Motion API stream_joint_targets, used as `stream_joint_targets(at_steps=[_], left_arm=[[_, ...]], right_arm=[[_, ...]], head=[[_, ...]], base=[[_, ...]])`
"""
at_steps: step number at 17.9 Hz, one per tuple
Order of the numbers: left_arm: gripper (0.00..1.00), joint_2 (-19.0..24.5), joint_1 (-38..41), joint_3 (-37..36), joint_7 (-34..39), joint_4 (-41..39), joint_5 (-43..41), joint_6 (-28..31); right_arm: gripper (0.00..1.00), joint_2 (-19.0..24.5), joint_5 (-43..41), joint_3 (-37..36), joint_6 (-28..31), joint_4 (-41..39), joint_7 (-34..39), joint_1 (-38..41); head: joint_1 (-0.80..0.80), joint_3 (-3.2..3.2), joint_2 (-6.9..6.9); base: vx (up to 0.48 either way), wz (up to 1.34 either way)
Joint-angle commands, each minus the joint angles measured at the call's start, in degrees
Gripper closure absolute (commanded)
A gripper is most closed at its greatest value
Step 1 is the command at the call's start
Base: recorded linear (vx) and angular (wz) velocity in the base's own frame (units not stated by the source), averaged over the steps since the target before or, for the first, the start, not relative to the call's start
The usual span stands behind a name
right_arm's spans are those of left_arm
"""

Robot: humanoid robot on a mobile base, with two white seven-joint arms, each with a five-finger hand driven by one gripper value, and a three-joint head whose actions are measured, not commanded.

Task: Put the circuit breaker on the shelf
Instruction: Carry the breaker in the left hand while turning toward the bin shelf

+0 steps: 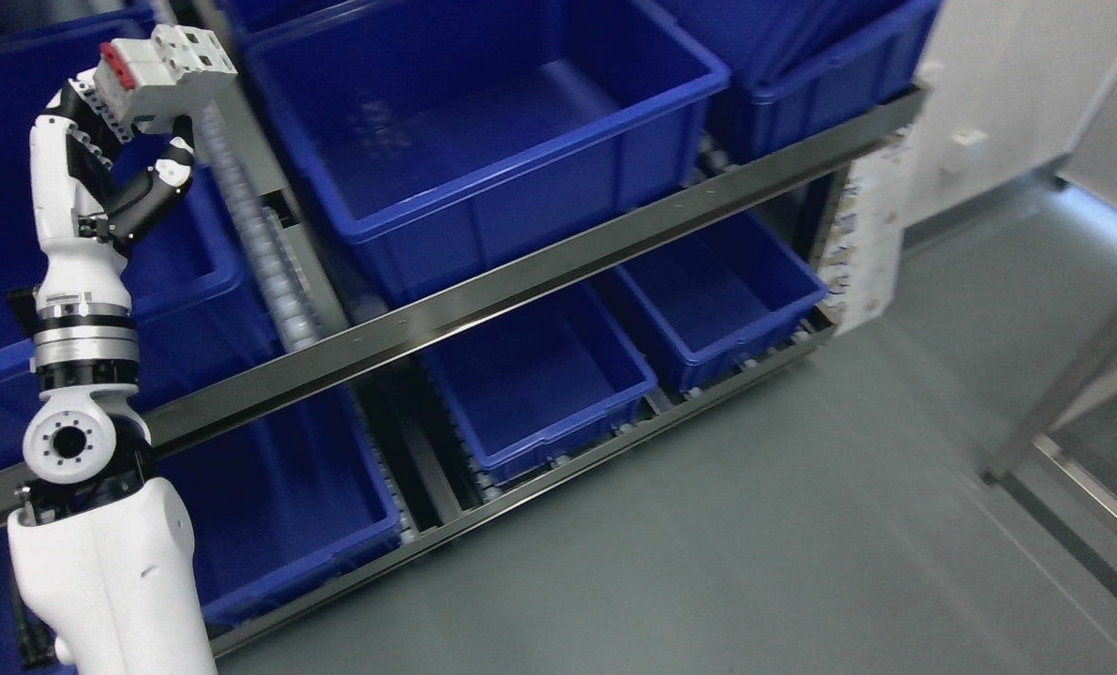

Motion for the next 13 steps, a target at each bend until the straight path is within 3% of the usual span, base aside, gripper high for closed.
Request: stream_joint_targets(at_steps=[1, 6, 10, 13], left_arm=[[0.76, 6.5, -4.4, -7.5, -2.1, 7.9, -0.6, 0.9], [0.75, 16.2, -13.4, -15.4, -2.6, 21.8, -6.7, 0.9], [0.75, 16.1, -20.0, -17.7, -10.8, 33.9, -15.9, 0.9], [0.75, 15.0, -26.8, -19.7, -11.8, 47.8, -23.3, 0.4]], right_arm=[[0.00, -1.0, 0.0, 1.1, 1.7, 0.0, -0.1, 0.0], [0.00, -1.0, 0.0, 1.1, 1.7, 0.0, -0.1, 0.0], [0.00, -1.0, 0.0, 1.1, 1.7, 0.0, -0.1, 0.0], [0.00, -1.0, 0.0, 1.1, 1.7, 0.0, -0.1, 0.0]], head=[[0.00, 0.00, 0.00], [0.00, 0.00, -0.01], [0.00, 0.00, -0.01], [0.00, 0.00, -0.01]], base=[[-0.052, 1.05], [-0.018, 0.81], [0.005, 0.24], [0.005, -0.05]])
